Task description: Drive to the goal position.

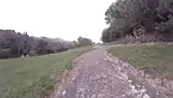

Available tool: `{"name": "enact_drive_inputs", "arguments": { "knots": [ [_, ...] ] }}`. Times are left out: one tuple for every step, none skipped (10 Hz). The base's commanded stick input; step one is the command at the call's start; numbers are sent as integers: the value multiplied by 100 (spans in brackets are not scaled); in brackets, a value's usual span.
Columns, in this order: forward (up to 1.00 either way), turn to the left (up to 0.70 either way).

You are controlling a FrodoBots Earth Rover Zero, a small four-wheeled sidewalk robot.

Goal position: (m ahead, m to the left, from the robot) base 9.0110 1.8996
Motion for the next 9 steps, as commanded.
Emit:
{"name": "enact_drive_inputs", "arguments": {
  "knots": [
    [85,-23],
    [85,-2],
    [85,0],
    [85,0],
    [85,0],
    [85,0],
    [85,0],
    [85,0],
    [85,0]
  ]
}}
